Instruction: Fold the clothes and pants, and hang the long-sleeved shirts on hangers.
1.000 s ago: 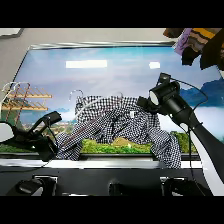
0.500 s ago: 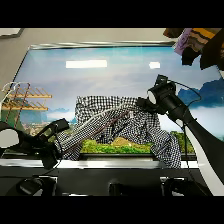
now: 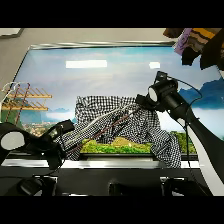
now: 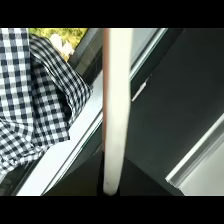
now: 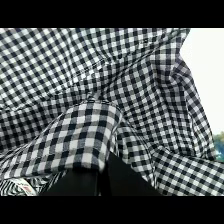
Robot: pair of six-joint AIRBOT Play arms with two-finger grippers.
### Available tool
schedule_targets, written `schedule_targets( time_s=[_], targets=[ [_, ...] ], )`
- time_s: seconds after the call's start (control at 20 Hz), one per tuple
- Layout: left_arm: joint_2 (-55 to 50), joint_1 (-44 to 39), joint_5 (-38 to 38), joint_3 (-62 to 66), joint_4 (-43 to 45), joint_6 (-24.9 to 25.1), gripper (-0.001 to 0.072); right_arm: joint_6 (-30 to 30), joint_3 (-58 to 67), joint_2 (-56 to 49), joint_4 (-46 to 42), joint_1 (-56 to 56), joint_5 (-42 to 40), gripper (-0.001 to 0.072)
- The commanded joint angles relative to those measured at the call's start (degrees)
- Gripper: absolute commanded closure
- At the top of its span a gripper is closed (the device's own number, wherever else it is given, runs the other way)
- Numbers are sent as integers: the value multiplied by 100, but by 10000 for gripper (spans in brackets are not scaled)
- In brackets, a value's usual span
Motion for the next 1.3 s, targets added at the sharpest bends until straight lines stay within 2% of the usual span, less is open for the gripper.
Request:
schedule_targets(
  time_s=[0.0, 0.25, 0.45, 0.6, 0.85, 0.95, 1.05, 1.25],
  targets=[
    [-297, -26, 280, -2, -2, -15, 678, -153, 87, 232, 85, 4, 116, 672],
    [-717, -28, 417, 9, -2, 11, 678, -494, 87, 463, 319, 4, 199, 672],
    [-763, -142, 535, 20, -2, 181, 677, -675, 116, 625, 553, 4, 284, 673],
    [-791, -358, 566, 20, -4, 457, 677, -1034, 378, 684, 610, 4, 568, 673],
    [-772, -431, 535, 24, -155, 577, 677, -1685, 616, 678, -330, 2, 1357, 673],
    [-769, -431, 376, 90, -306, 898, 677, -2006, 616, 667, -713, 2, 1344, 673],
    [-780, -431, 400, 188, -306, 896, 677, -2208, 616, 634, -885, 4, 1180, 673],
    [-942, -433, 570, 199, -420, 1180, 677, -2618, 616, 636, -330, 15, 942, 673]
  ],
)
